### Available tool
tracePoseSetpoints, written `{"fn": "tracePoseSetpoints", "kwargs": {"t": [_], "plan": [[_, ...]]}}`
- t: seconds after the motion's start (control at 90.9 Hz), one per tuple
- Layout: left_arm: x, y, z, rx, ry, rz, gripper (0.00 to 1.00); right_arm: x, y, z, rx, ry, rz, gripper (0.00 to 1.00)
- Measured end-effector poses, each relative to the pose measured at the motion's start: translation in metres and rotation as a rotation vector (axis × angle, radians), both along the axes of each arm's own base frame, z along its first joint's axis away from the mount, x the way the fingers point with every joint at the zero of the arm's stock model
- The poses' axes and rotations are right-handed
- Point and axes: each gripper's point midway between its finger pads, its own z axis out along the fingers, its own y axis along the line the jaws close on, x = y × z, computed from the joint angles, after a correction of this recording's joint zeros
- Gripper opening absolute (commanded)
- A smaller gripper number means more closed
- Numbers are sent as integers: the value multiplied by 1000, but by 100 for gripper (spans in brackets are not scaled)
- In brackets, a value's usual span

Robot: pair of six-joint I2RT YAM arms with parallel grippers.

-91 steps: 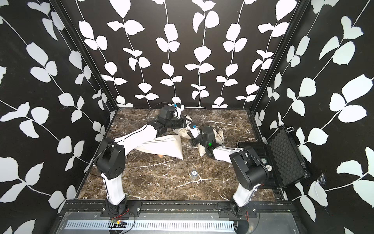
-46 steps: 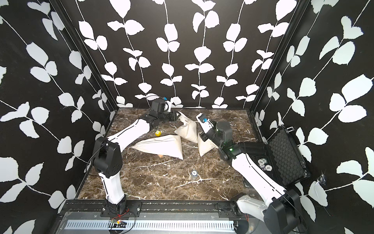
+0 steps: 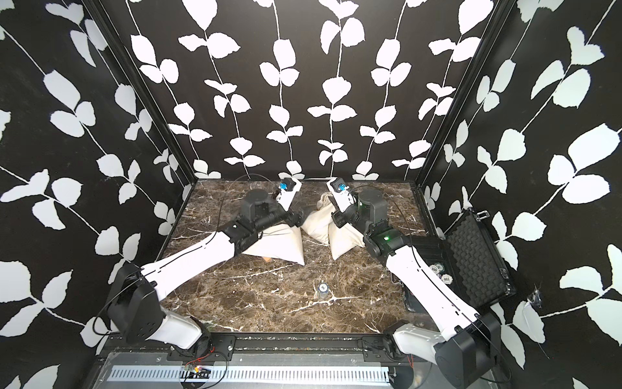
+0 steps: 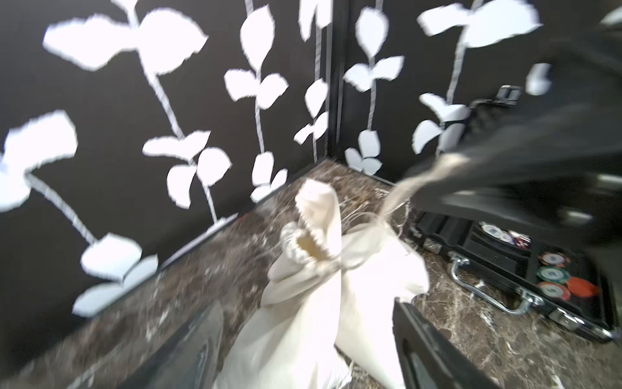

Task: Close the soil bag
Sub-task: Frap the soil bag at the center of the board.

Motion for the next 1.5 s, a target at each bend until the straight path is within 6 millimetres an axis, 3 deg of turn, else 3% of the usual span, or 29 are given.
{"fn": "tracePoseSetpoints", "kwargs": {"t": [0.154, 0.33, 0.473, 0.693, 0.814, 1.023, 1.155, 1.309, 1.496], "plan": [[-7, -20, 1, 43, -112, -62, 82, -5, 1, 1, 7, 15, 5, 0], [2, -40, -17, 74, -147, -99, 73, -15, -1, 6, 16, 15, 10, 0], [8, -54, -25, 70, -146, -130, 49, -22, -4, 13, 24, -1, 13, 0], [15, -66, -19, 23, -157, -138, 18, -24, -3, 14, 23, 1, 17, 0], [21, -67, -21, -4, -130, -114, 7, -26, -1, 12, 19, 9, 25, 0], [36, -68, -36, -18, -73, 14, 9, -30, -11, 2, -26, 74, -16, 0], [54, -57, -55, -3, -14, 168, 18, -36, -24, 32, -18, 61, -64, 0], [70, -47, -73, -5, 48, 296, 23, -60, -40, 68, 12, 19, -85, 0], [80, -62, -85, -12, 112, 341, 19, -85, -67, 78, -1, -2, -148, 0]]}}
